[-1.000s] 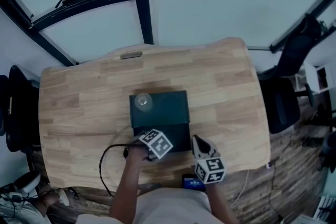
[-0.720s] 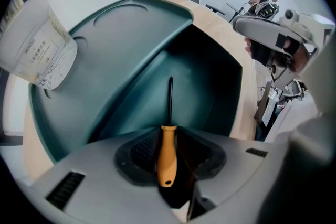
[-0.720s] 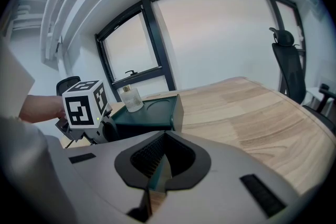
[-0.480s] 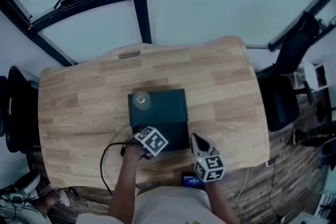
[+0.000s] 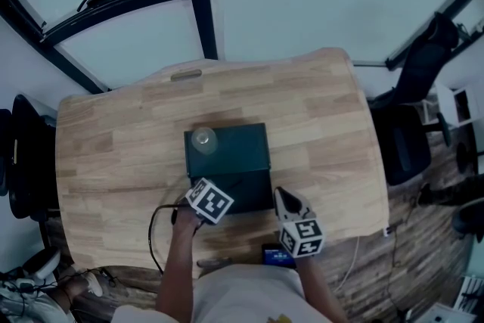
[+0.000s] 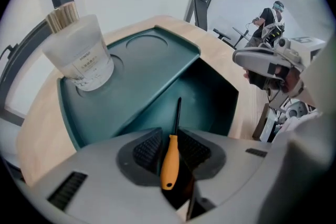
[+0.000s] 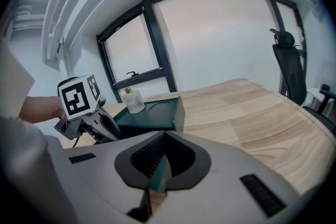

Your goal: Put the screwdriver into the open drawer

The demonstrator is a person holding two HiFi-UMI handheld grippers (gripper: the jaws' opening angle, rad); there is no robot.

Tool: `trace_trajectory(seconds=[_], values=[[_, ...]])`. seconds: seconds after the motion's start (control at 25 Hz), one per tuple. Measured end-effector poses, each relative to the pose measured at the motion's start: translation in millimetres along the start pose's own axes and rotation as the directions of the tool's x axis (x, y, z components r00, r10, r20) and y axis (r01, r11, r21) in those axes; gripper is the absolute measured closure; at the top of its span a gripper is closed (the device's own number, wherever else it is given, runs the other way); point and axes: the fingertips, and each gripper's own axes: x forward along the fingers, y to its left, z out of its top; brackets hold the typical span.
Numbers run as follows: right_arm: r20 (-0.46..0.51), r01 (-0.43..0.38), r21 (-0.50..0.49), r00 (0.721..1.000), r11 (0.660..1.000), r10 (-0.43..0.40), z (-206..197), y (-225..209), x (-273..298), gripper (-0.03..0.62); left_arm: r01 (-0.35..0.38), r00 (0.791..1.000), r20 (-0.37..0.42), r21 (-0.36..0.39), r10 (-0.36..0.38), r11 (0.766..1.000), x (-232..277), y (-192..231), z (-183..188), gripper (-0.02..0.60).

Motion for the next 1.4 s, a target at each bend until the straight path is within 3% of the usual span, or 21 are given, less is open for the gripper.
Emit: trace_trajectory(seconds=[0.32, 0.44, 0.68, 0.88, 1.04, 1.4], values=[[0.005, -0.007, -0.014, 1.0, 1.0, 0.007, 4, 4, -2, 0.595, -0.025, 0.996, 0.086, -0.024, 0.027, 0.999, -14, 3, 7, 0.511], [0.006, -0.014, -0.027, 1.0, 1.0, 0.014, 6, 8, -3, 0.595, -0.067, 0.99, 0.119, -0.035, 0.07, 0.997, -21, 9, 6, 0.581], [0.023, -0.017, -0.061, 1.0, 0.998, 0.018, 13, 14, -9, 0.595, -0.085, 0.978, 0.186, -0.086, 0.099, 0.993, -29, 9, 1, 0.581], [0.051, -0.03, -0.095, 0.998, 0.995, 0.035, 25, 22, -19, 0.595, -0.058, 0.935, 0.337, -0.153, 0.107, 0.986, -49, 5, 6, 0.581], [0.076, -0.037, -0.121, 0.996, 0.992, 0.046, 28, 28, -25, 0.595, -0.144, 0.881, 0.431, -0.154, 0.197, 0.978, -60, 6, 6, 0.581], [0.125, -0.041, -0.168, 0.99, 0.985, 0.063, 37, 41, -41, 0.595, -0.201, 0.802, 0.523, -0.218, 0.288, 0.955, -86, -3, -1, 0.581]])
